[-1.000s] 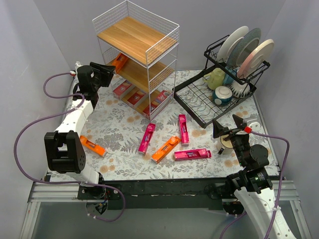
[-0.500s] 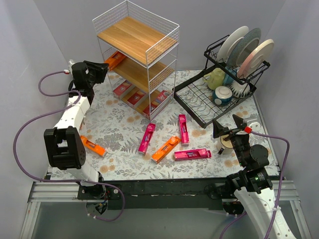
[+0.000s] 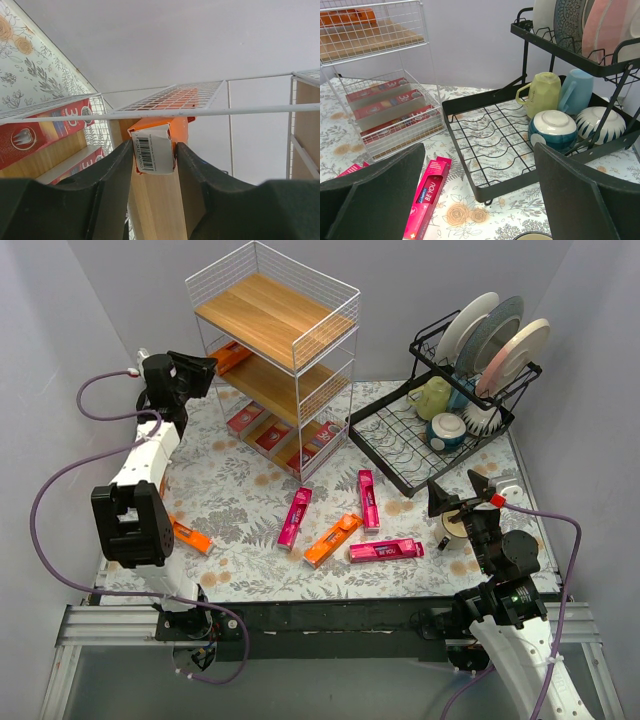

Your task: Place and organize the toothpastes onto the shelf

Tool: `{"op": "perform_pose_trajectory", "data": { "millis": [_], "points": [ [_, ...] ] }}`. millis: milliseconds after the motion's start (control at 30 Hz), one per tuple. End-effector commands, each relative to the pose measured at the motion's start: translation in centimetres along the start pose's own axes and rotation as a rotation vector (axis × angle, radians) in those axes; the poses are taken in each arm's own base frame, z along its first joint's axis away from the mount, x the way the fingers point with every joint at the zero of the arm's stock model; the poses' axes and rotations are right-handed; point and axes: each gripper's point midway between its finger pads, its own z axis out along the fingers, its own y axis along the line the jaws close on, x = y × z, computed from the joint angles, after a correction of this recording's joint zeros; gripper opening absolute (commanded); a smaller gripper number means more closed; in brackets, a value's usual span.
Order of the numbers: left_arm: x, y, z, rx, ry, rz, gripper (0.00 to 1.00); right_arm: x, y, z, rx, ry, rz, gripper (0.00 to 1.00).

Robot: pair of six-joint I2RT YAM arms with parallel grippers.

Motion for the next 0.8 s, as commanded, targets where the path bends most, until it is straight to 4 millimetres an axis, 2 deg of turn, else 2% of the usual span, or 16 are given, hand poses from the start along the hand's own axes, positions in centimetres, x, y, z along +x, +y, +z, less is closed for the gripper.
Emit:
{"op": "perform_pose_trajectory", "data": {
  "millis": [0,200,300,333,467,567,600,667,767],
  "points": [
    [-0.4,-0.9,0.1,0.020,0.008,0.025,0.39,-3.1,0.0,-0.2,0.003,-0.078,0.000,0.99],
    [-0.5,-1.1,0.7,0.021,0.012,0.049,0.43,-3.1,0.0,-0.2,0.002,-0.078,-0.001,0.99],
    [-0.7,-1.6,0.7,0.033,0.007,0.070,0.50,-3.1,0.0,-0.2,0.003,-0.077,-0.001,0.99],
    [-0.7,-1.0,0.7,0.008,0.009,0.077,0.51,-3.1,0.0,-0.2,0.003,-0.078,-0.001,0.99],
    [-1.1,-1.0,0.3,-0.007,-0.009,0.107,0.60,-3.1,0.0,-0.2,0.003,-0.077,-0.001,0.99],
    [-1.5,-0.9,-0.1,-0.022,-0.029,0.137,0.66,-3.1,0.0,-0.2,0.003,-0.078,-0.001,0.99],
    [-1.9,-1.4,-0.7,-0.016,-0.044,0.149,0.69,-3.1,0.0,-0.2,0.003,-0.078,-0.001,0.99],
    [-2.3,-0.9,-1.2,-0.043,-0.071,0.191,0.73,-3.2,0.0,-0.2,0.002,-0.080,-0.001,0.98],
    [-3.6,-0.3,-3.2,-0.080,-0.140,0.247,0.79,-3.2,0.0,-0.3,0.002,-0.081,-0.001,0.99]
  ]
}}
